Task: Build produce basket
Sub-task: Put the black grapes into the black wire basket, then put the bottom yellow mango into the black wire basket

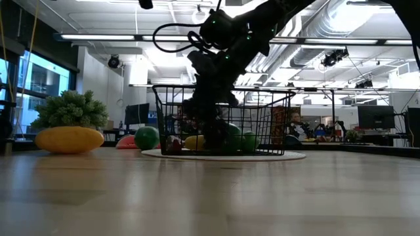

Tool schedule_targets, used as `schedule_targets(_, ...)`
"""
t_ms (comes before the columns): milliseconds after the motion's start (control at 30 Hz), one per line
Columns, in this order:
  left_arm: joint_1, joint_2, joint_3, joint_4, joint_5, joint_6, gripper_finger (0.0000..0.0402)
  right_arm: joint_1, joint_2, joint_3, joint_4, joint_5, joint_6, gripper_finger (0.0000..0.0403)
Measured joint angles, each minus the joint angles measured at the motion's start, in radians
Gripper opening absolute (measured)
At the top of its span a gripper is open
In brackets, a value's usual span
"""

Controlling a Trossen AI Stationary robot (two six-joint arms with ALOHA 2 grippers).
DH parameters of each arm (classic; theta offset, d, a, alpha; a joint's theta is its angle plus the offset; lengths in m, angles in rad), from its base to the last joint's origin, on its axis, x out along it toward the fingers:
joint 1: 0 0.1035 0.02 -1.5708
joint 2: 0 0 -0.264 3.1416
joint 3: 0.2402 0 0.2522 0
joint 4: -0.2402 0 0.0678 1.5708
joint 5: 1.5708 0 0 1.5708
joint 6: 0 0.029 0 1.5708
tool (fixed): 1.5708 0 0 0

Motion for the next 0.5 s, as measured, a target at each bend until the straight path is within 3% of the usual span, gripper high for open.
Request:
schedule_targets(300,0.000,0.000,0.000,0.000,0.000,-0.007,0.0211,-0.011,-0.001,0.000,0.030,0.050,-0.048,0.0219)
schedule_targets(500,0.000,0.000,0.000,0.000,0.000,-0.007,0.0211,-0.036,-0.044,0.000,-0.004,-0.005,-0.098,0.0245)
